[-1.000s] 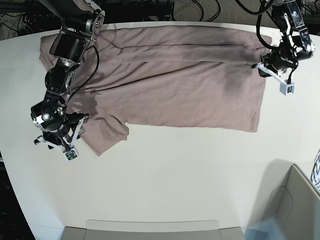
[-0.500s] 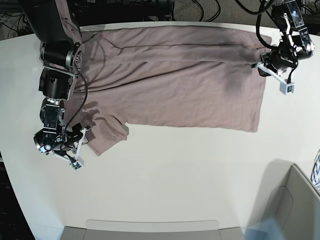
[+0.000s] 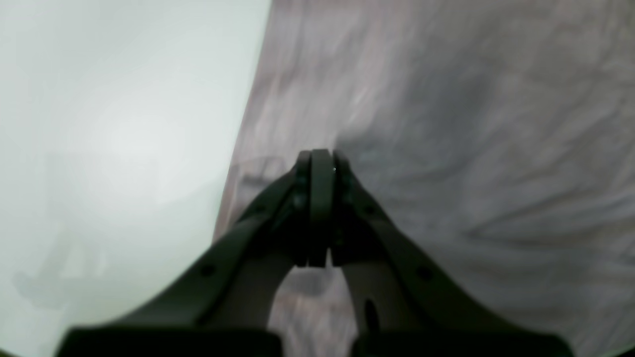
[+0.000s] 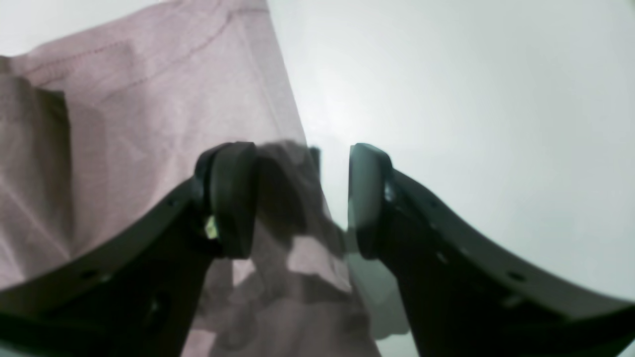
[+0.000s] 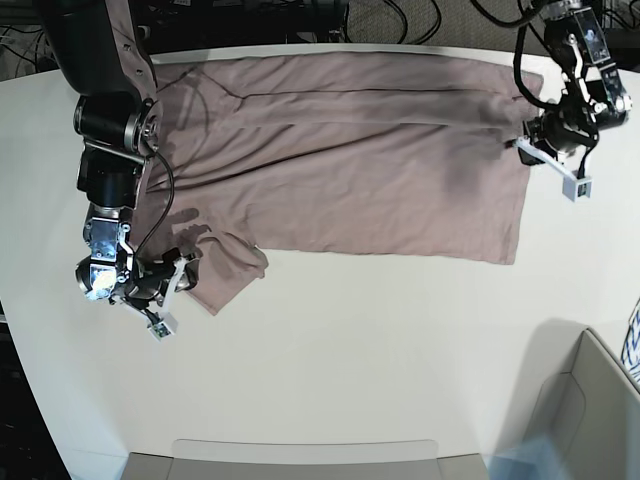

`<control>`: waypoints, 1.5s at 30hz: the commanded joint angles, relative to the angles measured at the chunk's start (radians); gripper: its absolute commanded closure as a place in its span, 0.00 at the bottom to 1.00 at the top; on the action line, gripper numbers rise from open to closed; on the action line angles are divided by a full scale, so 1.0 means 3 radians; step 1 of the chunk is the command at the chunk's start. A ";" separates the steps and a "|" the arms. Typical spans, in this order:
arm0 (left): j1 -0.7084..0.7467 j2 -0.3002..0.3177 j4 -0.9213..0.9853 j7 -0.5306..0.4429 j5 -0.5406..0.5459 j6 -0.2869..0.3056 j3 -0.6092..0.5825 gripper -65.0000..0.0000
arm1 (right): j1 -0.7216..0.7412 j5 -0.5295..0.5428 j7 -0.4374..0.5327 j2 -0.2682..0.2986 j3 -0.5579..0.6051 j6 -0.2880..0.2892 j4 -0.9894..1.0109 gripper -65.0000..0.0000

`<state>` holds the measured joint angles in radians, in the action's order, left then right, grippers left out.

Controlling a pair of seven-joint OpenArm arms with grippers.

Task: Fold the T-shirt properly
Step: 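Reach the left gripper to the hem corner and grasp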

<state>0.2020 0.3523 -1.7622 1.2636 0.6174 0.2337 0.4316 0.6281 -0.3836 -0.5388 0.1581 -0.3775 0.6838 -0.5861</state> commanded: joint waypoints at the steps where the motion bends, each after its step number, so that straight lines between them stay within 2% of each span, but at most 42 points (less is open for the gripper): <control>1: -0.0149 0.0061 -0.0056 -0.0057 0.0036 0.0016 0.0006 1.00 | 0.0016 -0.0079 -0.0135 0.0013 0.0013 0.0030 0.0018 0.53; 2: -0.0246 0.0066 -0.0056 -0.0057 0.0036 0.0022 0.0001 1.00 | 0.0011 -0.0079 -0.0135 0.0013 0.0013 0.0030 0.0018 0.53; 4: -0.0482 0.0127 -0.0056 -0.0062 0.0036 0.0032 -0.0045 0.86 | 0.0006 -0.0084 -0.0135 0.0013 0.0013 0.0030 0.0018 0.53; 6: -0.0717 0.0240 -0.0015 -0.0067 0.0031 0.0129 -0.0214 0.75 | 0.0001 -0.0084 -0.0140 0.0013 0.0013 0.0030 0.0018 0.53; 9: -0.1131 0.0398 0.0322 -0.0087 0.0026 0.0282 -0.0521 0.65 | 0.0001 -0.0084 -0.0155 0.0013 0.0013 0.0030 0.0018 0.53; 13: -0.1617 0.0531 0.1217 -0.0241 0.0026 0.0354 -0.0817 0.65 | -0.0035 -0.0084 -0.0160 0.0018 0.0013 0.0030 0.0018 0.53; 16: -0.1765 0.0634 0.1662 -0.0461 0.0026 0.0589 -0.1088 0.65 | -0.0066 -0.0084 -0.0160 0.0018 0.0013 0.0030 0.0008 0.53; 19: -0.1842 0.0690 0.2031 -0.0716 0.0026 0.0620 -0.1221 0.65 | -0.0071 -0.0084 -0.0160 0.0018 0.0013 0.0030 0.0013 0.53; 25: -0.1842 0.0705 0.2440 -0.1090 0.0026 0.0620 -0.1221 0.65 | -0.0076 -0.0084 -0.0160 0.0018 0.0013 0.0030 0.0013 0.53; 31: -0.1827 0.0700 0.2516 -0.1187 0.0026 0.0635 -0.1232 0.65 | -0.0071 -0.0084 -0.0150 0.0018 0.0013 0.0030 0.0013 0.53; 36: -0.1842 0.0700 0.2614 -0.1269 0.0026 0.0635 -0.1656 0.65 | -0.0071 -0.0084 -0.0145 -0.0008 0.0013 0.0030 0.0013 0.53; 39: -0.1873 0.0690 0.3069 -0.1606 0.0026 0.0620 -0.1774 0.65 | -0.0066 -0.0084 -0.0145 -0.0018 0.0013 0.0030 0.0013 0.53; 42: -0.2011 0.0690 0.3493 -0.1770 0.0026 0.0646 -0.1784 0.65 | -0.0066 -0.0084 -0.0145 -0.0039 0.0013 0.0030 0.0013 0.53; 45: -0.2006 0.0695 0.3539 -0.1760 0.0026 0.0937 -0.1784 0.68 | -0.0066 -0.0084 -0.0145 -0.0034 0.0018 0.0030 0.0013 0.53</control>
<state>-0.4068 0.5514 -0.7052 0.6735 0.6548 0.5186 -0.0998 0.6121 -0.3737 -0.5156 0.1493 -0.3763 0.6811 -0.5911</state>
